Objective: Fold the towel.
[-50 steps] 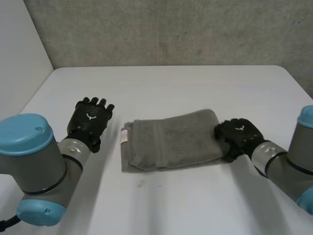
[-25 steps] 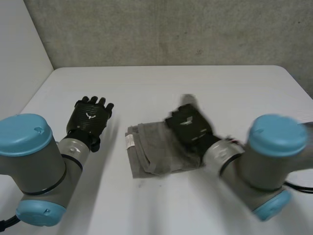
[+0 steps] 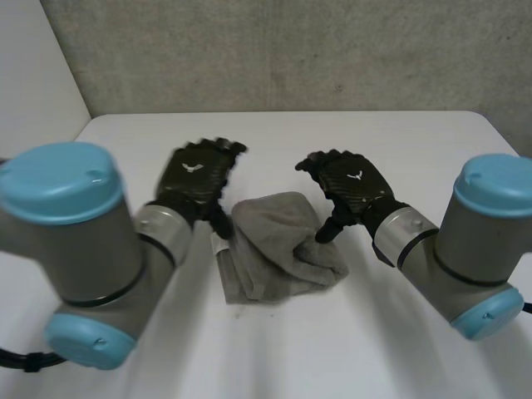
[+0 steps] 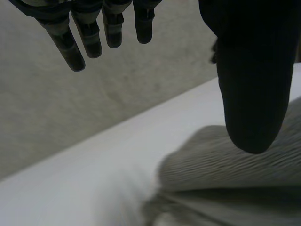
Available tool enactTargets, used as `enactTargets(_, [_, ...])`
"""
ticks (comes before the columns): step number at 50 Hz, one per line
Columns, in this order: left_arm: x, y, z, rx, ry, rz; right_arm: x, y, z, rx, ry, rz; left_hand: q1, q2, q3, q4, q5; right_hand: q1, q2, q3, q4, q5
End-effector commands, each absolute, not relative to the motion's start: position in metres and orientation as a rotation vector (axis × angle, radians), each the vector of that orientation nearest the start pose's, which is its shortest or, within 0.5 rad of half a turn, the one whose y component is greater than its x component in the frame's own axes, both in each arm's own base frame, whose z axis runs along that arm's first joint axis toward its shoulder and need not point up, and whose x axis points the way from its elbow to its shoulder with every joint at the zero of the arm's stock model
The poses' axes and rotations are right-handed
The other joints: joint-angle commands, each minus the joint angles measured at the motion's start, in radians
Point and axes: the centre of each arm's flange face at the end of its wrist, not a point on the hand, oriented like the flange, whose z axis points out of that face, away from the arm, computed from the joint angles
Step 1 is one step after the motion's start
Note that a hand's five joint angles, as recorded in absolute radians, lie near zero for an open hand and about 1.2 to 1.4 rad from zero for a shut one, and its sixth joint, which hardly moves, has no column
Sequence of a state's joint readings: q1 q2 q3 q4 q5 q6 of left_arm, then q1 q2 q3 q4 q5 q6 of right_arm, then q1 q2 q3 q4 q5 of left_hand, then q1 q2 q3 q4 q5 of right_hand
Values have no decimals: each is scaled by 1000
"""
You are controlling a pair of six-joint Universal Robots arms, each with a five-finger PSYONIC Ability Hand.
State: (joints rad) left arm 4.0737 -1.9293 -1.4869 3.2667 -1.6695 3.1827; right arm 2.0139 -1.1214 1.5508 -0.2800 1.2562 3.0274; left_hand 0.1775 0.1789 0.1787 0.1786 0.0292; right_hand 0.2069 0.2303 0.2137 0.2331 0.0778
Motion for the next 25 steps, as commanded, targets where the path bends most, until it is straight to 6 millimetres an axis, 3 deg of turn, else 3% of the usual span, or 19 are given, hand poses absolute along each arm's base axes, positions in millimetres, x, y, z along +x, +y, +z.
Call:
enactTargets(1, [-354,-216,193,794,2799,-2025,311,-275,158,-872,2084,-1452,39,38,38,38,13,-32,-56,-39,-59,-78])
enactTargets(5, [-368,-219,168,804,2841,-1920,316,-283,143,-927,2109,-1421,42,40,41,41,16,-32,-56,-39,-59,-78])
enactTargets(11, [-363,-225,140,739,2824,-1806,317,-289,132,-950,2119,-1415,39,38,38,38,13,-32,-56,-39,-59,-78])
enactTargets(19, [-347,-223,124,743,2778,-1695,317,-290,127,-1023,2115,-1432,39,38,38,38,13,-32,-56,-39,-59,-78])
enactTargets(25, [-334,-227,124,768,2675,-1660,320,-287,129,-1057,2099,-1443,36,35,35,35,10,-32,-56,-39,-59,-78])
